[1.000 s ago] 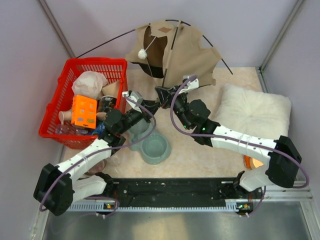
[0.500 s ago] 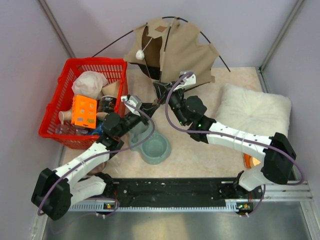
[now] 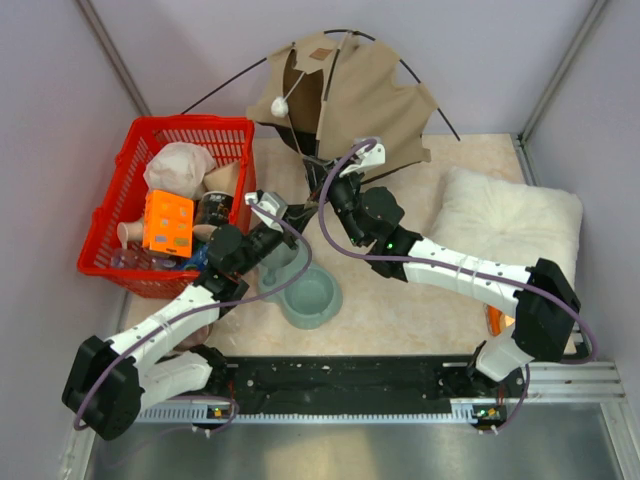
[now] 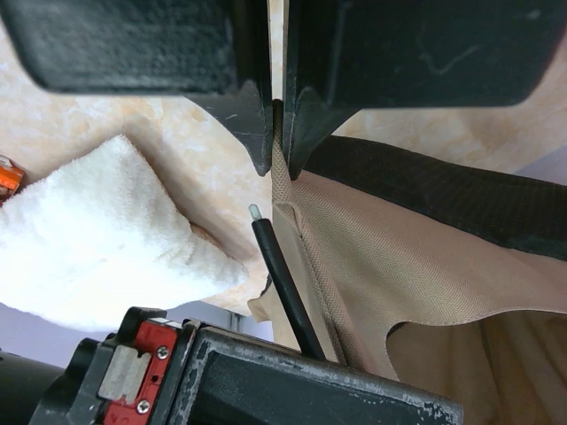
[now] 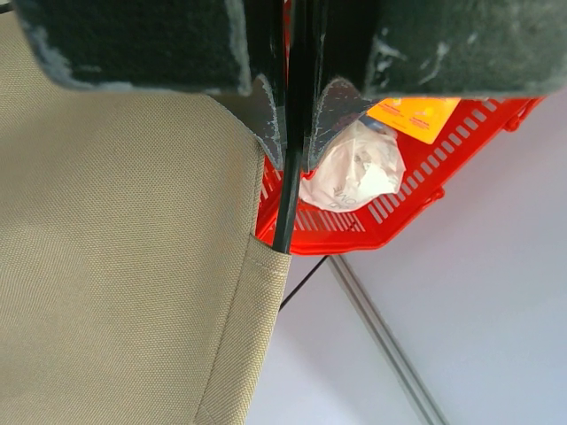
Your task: Set up the pet tent
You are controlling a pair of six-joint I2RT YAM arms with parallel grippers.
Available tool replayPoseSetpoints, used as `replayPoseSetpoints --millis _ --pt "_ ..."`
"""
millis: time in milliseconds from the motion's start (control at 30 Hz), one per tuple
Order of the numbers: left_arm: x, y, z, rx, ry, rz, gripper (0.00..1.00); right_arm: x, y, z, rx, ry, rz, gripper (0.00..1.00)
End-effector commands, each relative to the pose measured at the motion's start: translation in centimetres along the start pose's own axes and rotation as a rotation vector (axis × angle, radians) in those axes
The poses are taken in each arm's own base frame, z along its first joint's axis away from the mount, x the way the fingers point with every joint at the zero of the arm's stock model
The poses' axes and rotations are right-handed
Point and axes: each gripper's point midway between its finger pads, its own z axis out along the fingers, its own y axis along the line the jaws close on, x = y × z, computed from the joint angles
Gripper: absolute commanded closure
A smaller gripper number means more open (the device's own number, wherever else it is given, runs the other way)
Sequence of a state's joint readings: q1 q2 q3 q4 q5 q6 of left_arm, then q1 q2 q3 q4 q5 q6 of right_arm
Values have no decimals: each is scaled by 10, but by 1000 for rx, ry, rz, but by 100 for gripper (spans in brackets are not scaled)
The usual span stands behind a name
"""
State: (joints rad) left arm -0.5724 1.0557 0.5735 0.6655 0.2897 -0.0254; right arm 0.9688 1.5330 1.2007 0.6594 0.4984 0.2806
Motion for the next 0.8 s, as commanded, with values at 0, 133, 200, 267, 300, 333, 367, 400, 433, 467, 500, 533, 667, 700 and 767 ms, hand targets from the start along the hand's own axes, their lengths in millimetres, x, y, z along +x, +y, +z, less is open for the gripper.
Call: replayPoseSetpoints --millis 0,133,200,267,300,333,367,400,433,467,500,533,667,700,767 --pt "98 -49 -36 172 355 -124 100 -187 -15 1 93 -527 212 100" --pt "103 -39 -37 117 378 -70 100 -191 -15 0 93 -531 218 100" --pt "103 -39 -37 112 379 -64 100 -190 -15 2 95 -529 216 100" --pt "102 -39 -35 110 375 -61 100 -187 -16 4 100 -523 221 100" --pt "103 -40 -35 112 378 -58 100 -187 -16 5 98 -522 223 100" --pt "104 -42 -35 116 381 -56 100 -186 -16 6 98 -520 221 100" --pt "104 -42 -34 115 379 -52 100 -186 -16 6 101 -522 224 100" --pt "105 -43 -34 119 383 -47 100 -183 -17 7 104 -517 219 100" --pt "104 -43 -34 120 383 -42 100 -182 -19 9 111 -515 220 100" --pt "105 -44 -34 119 387 -40 100 -182 -20 9 114 -513 221 100" --pt "106 -44 -34 120 389 -38 100 -181 -20 10 114 -511 221 100" --pt "106 -44 -34 120 391 -36 100 -181 -21 10 117 -512 222 100" --pt "106 -46 -34 124 392 -33 100 -175 -25 12 130 -500 211 100" --pt "104 -46 -34 126 385 -33 100 -172 -26 13 134 -493 207 100" --pt "103 -46 -33 125 381 -38 100 -169 -29 14 141 -490 205 100"
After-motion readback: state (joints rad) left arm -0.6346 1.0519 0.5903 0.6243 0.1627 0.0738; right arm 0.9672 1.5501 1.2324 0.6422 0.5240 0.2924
